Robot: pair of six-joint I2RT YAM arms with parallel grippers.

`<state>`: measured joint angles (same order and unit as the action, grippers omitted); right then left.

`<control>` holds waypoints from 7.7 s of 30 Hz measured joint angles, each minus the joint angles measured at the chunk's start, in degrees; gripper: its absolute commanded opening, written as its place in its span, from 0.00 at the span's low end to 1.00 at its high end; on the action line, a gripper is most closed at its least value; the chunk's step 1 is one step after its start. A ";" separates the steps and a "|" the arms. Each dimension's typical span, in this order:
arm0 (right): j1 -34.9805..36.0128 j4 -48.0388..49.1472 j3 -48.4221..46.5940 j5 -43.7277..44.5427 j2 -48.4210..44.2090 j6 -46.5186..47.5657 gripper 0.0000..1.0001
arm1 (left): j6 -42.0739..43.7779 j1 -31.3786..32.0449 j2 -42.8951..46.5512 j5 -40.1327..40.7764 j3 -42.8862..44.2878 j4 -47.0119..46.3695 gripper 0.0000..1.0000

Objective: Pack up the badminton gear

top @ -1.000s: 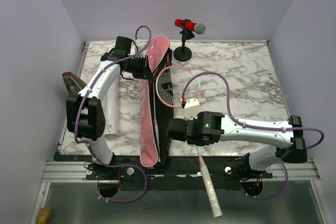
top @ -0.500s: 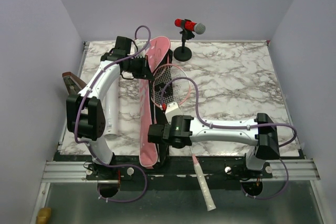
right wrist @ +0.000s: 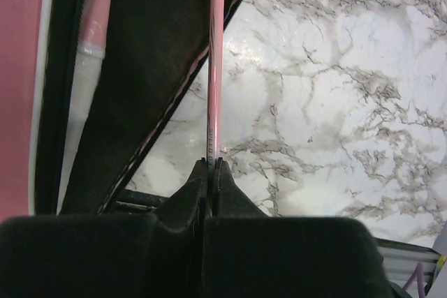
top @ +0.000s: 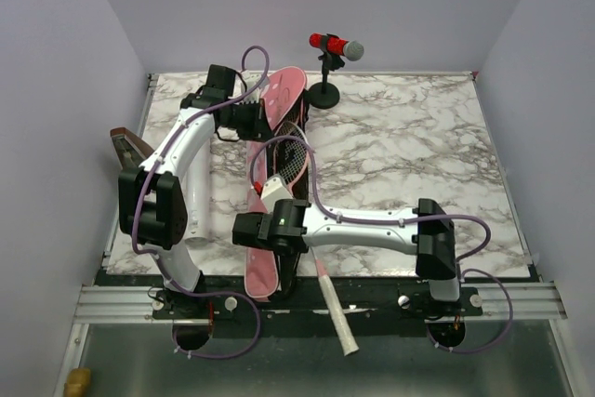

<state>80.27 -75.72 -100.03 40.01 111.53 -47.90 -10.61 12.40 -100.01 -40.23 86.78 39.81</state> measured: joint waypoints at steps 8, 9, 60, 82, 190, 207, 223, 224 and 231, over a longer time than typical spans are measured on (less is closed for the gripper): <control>-5.81 4.98 -2.21 -0.02 0.66 3.48 0.00 | 0.28 0.11 0.44 -2.40 -0.02 1.16 0.00; -6.64 5.70 -2.91 0.00 0.68 3.87 0.00 | 0.31 0.11 0.63 -2.75 -0.02 1.40 0.00; -20.09 52.70 30.86 -12.00 -26.21 3.21 0.59 | 3.72 1.36 3.85 -8.92 0.00 8.63 0.00; -28.15 80.61 57.55 -26.91 -25.92 -1.62 0.61 | 3.67 1.33 3.85 -8.92 0.00 9.16 0.00; -30.51 63.67 58.31 -68.78 -48.19 10.19 0.00 | 100.19 5.05 -1.81 -8.13 15.78 17.86 0.75; -30.91 61.07 58.38 -68.76 -49.27 10.05 0.01 | 108.61 5.62 -4.24 -7.87 19.98 31.15 0.00; -31.17 59.32 53.13 -65.13 -46.01 9.33 0.32 | 105.96 5.46 2.78 -8.04 12.87 32.09 0.00; -31.26 59.32 51.93 -64.63 -45.79 9.42 0.32 | 105.44 5.53 3.74 -8.09 12.35 32.46 0.00; -33.27 60.72 43.58 -60.74 -43.74 10.03 0.30 | 103.36 5.73 8.02 -8.46 9.38 33.55 0.00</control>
<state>47.00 -15.00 -56.45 -20.73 67.79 -37.87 92.75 18.13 -91.98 -48.69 96.16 73.36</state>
